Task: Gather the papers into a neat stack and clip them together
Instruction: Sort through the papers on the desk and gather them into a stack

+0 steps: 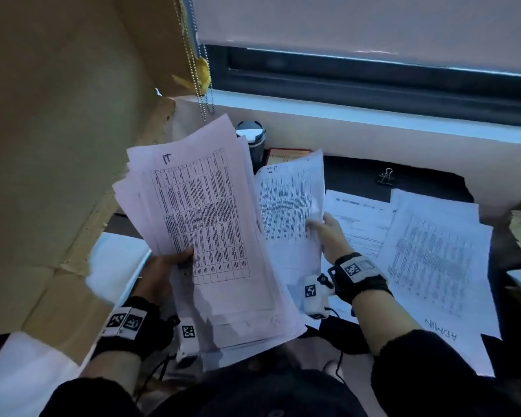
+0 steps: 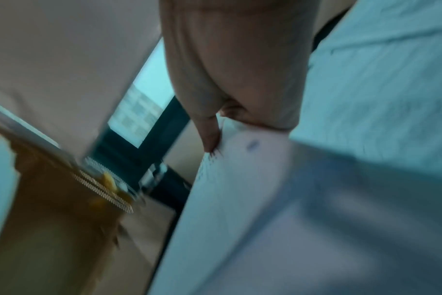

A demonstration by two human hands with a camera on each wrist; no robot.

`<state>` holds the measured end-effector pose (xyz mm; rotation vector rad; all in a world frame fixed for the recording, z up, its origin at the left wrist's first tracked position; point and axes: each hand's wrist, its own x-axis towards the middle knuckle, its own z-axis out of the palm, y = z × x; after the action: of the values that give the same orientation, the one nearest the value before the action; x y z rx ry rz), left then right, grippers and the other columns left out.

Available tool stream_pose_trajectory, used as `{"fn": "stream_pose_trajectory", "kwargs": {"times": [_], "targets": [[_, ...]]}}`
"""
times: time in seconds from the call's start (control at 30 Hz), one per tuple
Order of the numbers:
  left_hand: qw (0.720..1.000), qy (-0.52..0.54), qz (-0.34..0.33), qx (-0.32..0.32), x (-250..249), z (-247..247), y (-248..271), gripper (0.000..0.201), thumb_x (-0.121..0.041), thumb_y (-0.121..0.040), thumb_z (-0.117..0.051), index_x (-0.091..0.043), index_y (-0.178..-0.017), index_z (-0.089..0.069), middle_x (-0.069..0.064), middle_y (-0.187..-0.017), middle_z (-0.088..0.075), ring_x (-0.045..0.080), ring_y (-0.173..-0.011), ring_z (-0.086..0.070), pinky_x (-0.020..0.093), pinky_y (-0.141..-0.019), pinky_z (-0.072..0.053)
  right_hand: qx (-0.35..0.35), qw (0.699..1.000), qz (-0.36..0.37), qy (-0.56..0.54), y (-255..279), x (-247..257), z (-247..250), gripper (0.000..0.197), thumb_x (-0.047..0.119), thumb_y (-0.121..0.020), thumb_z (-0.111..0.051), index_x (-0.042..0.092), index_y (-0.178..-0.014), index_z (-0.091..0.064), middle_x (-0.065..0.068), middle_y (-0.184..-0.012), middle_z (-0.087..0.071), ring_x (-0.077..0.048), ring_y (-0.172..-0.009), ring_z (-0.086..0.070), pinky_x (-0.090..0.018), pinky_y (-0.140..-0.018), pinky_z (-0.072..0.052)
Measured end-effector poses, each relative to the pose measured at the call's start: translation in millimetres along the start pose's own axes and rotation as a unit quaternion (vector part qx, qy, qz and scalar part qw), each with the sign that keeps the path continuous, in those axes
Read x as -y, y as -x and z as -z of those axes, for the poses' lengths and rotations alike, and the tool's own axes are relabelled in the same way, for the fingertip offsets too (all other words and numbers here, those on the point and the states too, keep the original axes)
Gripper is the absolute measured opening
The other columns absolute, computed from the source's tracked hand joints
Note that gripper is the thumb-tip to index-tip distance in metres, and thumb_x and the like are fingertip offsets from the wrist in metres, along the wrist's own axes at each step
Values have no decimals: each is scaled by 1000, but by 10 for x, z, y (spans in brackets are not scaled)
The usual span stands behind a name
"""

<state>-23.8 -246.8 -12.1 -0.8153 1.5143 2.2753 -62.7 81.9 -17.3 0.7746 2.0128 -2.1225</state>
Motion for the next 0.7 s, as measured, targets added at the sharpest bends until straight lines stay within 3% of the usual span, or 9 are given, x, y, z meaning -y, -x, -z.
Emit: {"fn": "stream_pose_trajectory", "kwargs": {"times": [0.07, 0.13, 0.2, 0.3, 0.37, 0.43, 0.53, 0.63, 0.7], "targets": [[1000, -3, 15, 24, 32, -118, -69, 53, -15, -68, -80, 4, -115, -66, 19, -115, -63, 33, -105, -61, 50, -108, -42, -4, 999, 27, -39, 112, 168, 345, 18, -2, -89, -54, 3, -107, -54, -10, -83, -63, -22, -70, -60, -24, -52, -55], [998, -43, 26, 33, 49, -310, -85, 10, -12, -83, -68, -3, -86, -72, 12, -88, -65, 21, -73, -66, 38, -87, -53, -43, 998, 38, -31, 218, 231, 810, 20, -1, -89, -54, 3, -108, -56, -10, -83, -63, -21, -69, -61, -24, -52, -54], [995, -69, 40, 62, 99, -513, -133, 26, -11, -89, -60, -9, -67, -72, 5, -66, -63, 14, -51, -61, 29, -68, -47, -112, 993, 29, -2, 315, 194, 1320, 21, -1, -87, -55, 3, -107, -57, -13, -87, -64, -23, -70, -61, -27, -55, -53], [988, -104, 61, 94, 140, -818, -135, 19, -14, -89, -61, -5, -73, -65, 1, -50, -59, 13, -43, -55, 28, -58, -47, -234, 972, -1, 31, 414, -67, 2057, 15, -7, -82, -56, 2, -93, -60, -22, -101, -63, -32, -86, -61, -37, -73, -50], [983, -124, 69, 118, 179, -993, -119, 15, -15, -83, -67, 0, -81, -65, 5, -57, -65, 17, -51, -61, 29, -60, -53, -296, 951, -39, 85, 484, -305, 2425, 16, -9, -79, -57, -1, -91, -61, -26, -109, -63, -31, -91, -59, -40, -81, -48], [978, -150, 59, 135, 244, -1132, -81, 20, -15, -81, -69, 5, -87, -69, 14, -75, -72, 27, -70, -68, 39, -76, -54, -330, 929, -96, 141, 573, -520, 2635, 30, -7, -77, -59, -5, -107, -61, -27, -115, -62, -29, -93, -58, -40, -84, -47], [971, -172, 55, 155, 317, -1293, -19, 22, -15, -78, -71, 4, -88, -72, 15, -79, -75, 28, -72, -71, 43, -83, -53, -338, 881, -192, 269, 687, -743, 2690, 55, 7, -78, -62, 5, -131, -49, -23, -132, -50, -38, -118, -49, -43, -101, -41], [972, -168, 48, 158, 380, -1331, -57, 38, -24, -62, -82, 0, -91, -77, 20, -113, -71, 32, -109, -64, 49, -110, -38, -346, 853, -235, 313, 749, -788, 2573, 47, 14, -78, -62, 6, -122, -51, -24, -137, -38, -41, -124, -37, -42, -102, -36], [967, -184, 41, 174, 430, -1335, -110, 52, -35, -53, -90, -5, -94, -79, 19, -130, -62, 33, -130, -50, 52, -116, -27, -358, 848, -241, 307, 750, -798, 2522, 49, 17, -76, -66, 7, -121, -52, -23, -138, -32, -40, -126, -32, -44, -102, -33]]}}
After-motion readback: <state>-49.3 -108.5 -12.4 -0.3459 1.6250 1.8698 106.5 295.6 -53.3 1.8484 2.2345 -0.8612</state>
